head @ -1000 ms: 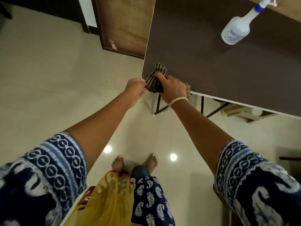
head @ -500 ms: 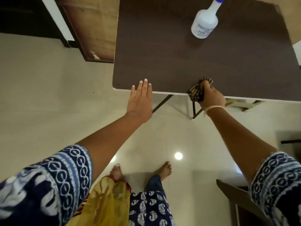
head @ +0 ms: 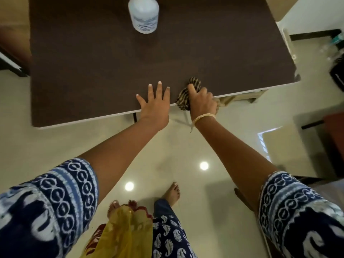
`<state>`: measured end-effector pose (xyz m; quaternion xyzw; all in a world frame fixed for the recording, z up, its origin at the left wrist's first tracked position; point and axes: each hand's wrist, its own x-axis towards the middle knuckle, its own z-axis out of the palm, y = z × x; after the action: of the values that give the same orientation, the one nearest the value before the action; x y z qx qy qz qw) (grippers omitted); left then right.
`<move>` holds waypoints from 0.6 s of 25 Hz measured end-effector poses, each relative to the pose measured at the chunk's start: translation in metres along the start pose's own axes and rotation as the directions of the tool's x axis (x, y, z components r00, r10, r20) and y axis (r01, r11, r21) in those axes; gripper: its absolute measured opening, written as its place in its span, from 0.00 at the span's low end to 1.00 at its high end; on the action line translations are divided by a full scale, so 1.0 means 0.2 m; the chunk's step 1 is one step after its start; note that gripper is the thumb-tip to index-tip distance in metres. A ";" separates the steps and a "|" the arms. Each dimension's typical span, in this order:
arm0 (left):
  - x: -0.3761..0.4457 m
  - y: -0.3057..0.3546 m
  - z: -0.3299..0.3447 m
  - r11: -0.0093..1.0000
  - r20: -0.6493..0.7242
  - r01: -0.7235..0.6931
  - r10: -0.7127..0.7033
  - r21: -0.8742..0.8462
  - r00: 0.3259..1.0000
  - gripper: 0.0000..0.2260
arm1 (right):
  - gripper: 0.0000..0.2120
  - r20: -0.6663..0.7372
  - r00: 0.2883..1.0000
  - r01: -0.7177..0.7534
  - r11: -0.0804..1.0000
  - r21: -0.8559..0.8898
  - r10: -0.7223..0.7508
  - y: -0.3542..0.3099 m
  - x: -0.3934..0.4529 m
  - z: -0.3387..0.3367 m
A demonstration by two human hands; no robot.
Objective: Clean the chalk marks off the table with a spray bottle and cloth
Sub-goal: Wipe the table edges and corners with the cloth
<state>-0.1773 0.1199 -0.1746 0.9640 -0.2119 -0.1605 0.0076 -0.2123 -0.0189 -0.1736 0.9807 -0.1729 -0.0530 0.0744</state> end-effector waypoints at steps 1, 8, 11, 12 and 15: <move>0.05 0.10 -0.02 0.999 0.030 0.041 -0.041 0.003 0.999 0.37 | 0.28 0.000 0.999 -0.041 0.999 -0.005 0.041 0.13 0.04 0.02; 0.32 0.61 -0.14 0.999 0.133 0.000 -0.005 0.032 0.991 0.34 | 0.34 0.082 0.981 -0.181 0.981 0.064 0.176 0.64 0.21 0.09; 0.40 0.77 -0.16 0.997 0.152 -0.059 0.052 0.043 0.987 0.34 | 0.31 0.145 0.953 -0.285 0.951 0.117 0.267 0.89 0.33 0.10; 0.43 0.81 -0.17 0.996 0.151 -0.084 0.076 0.043 0.986 0.35 | 0.30 0.178 0.935 -0.331 0.936 0.123 0.307 0.98 0.37 0.10; 0.54 0.94 -0.21 0.984 0.158 -0.177 0.172 0.016 0.972 0.38 | 0.28 0.252 0.890 -0.411 0.907 0.089 0.379 1.24 0.49 0.10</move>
<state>-0.1479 -0.0971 -0.1515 0.9262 -0.2981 -0.2308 -0.0095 -0.2059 -0.2866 -0.1601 0.9148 -0.3798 -0.1371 -0.0055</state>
